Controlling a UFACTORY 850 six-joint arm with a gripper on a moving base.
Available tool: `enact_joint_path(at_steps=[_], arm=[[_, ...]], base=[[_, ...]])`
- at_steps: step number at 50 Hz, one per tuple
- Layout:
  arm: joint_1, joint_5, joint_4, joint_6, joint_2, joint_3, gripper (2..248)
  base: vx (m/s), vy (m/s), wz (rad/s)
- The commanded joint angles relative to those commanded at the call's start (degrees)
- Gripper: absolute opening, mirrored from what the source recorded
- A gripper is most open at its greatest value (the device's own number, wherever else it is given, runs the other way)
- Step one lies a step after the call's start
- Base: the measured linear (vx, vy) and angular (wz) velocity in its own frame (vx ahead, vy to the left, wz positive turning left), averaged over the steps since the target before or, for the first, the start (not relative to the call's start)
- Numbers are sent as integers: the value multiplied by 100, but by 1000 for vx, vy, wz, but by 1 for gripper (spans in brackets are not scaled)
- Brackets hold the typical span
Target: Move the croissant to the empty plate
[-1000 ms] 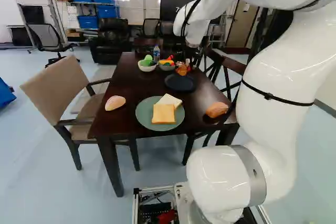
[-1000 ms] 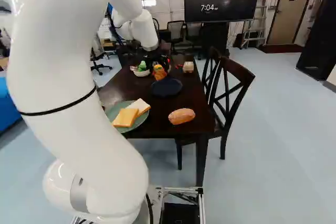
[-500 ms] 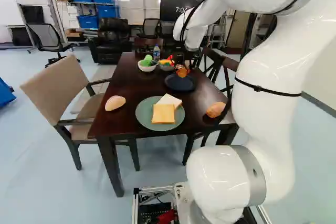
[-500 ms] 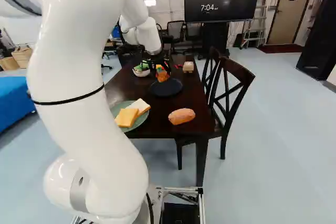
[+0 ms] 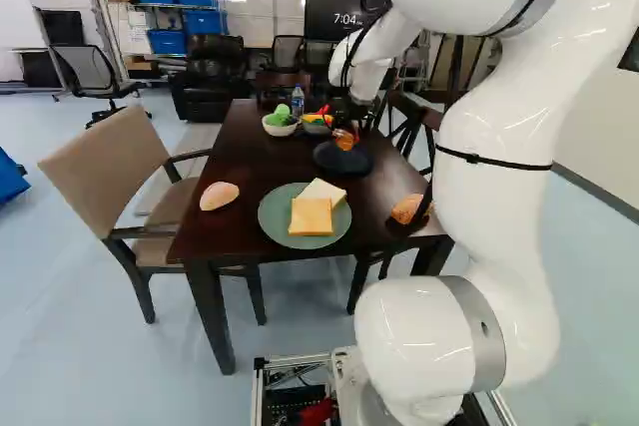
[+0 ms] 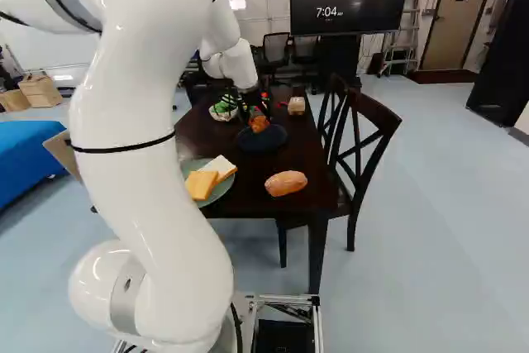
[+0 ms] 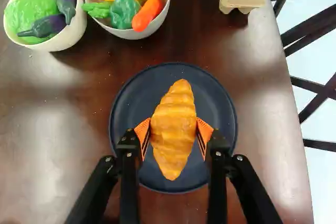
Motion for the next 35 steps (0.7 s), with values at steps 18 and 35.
enact_joint_path(at_steps=[18, 35], arm=[[0, 3, 0, 0, -279, -62, 136], [0, 3, 0, 0, -438, -102, 136]], base=[[0, 0, 0], [0, 0, 0]])
